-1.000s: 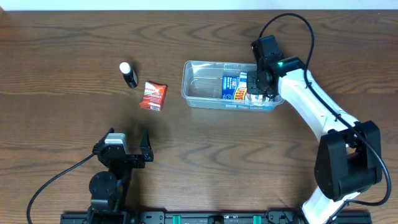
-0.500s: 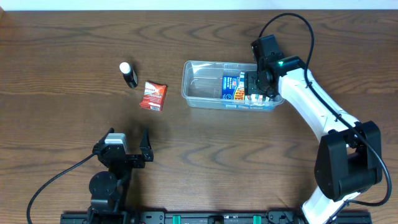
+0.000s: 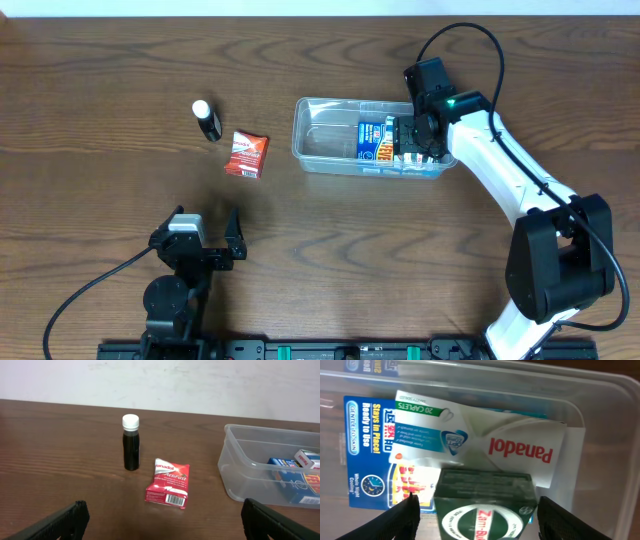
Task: Pack container
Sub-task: 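Lower the green tin into the container beside the white box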
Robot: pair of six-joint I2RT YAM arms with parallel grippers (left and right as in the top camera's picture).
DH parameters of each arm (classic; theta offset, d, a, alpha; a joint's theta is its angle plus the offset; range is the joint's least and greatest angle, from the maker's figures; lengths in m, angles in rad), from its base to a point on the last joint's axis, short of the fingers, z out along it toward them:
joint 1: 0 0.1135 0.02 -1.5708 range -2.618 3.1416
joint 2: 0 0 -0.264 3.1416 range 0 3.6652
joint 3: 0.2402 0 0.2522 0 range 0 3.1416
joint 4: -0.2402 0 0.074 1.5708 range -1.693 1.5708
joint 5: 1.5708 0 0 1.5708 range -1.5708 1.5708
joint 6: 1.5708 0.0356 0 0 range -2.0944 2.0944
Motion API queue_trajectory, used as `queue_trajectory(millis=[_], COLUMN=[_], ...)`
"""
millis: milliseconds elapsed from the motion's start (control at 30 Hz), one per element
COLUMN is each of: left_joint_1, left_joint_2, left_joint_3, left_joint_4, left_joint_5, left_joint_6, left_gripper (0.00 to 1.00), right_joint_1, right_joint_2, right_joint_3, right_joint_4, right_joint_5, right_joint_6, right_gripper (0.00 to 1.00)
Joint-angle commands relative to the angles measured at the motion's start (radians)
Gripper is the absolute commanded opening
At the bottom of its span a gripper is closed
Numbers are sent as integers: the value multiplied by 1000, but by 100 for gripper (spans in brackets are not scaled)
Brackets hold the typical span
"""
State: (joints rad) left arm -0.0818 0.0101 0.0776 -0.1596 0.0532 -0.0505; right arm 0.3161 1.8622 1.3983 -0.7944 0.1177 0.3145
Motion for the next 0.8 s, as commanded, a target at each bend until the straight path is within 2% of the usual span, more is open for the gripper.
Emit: queue_trajectory(millis=[0,200,500,767], left_joint_1=[-2,-2,-2,-2], left_joint_2=[-6,-6,-6,-6], left_joint_3=[-27,-27,-27,-27], left_joint_4=[-10,-10,-10,-10], left_joint_5=[7,7,7,7], left_joint_6=[13,13,13,13], left_gripper=[98,98,98,98], right_joint_1=[-8,-8,-8,-8], right_joint_2=[40,56,56,41], right_joint_3=[-11,-11,-11,25], right_joint_4=[1,2,10,-2], right_joint_5=[35,36,36,16], right_joint_6=[14,14,12,-117], right_gripper=[73,73,59,53])
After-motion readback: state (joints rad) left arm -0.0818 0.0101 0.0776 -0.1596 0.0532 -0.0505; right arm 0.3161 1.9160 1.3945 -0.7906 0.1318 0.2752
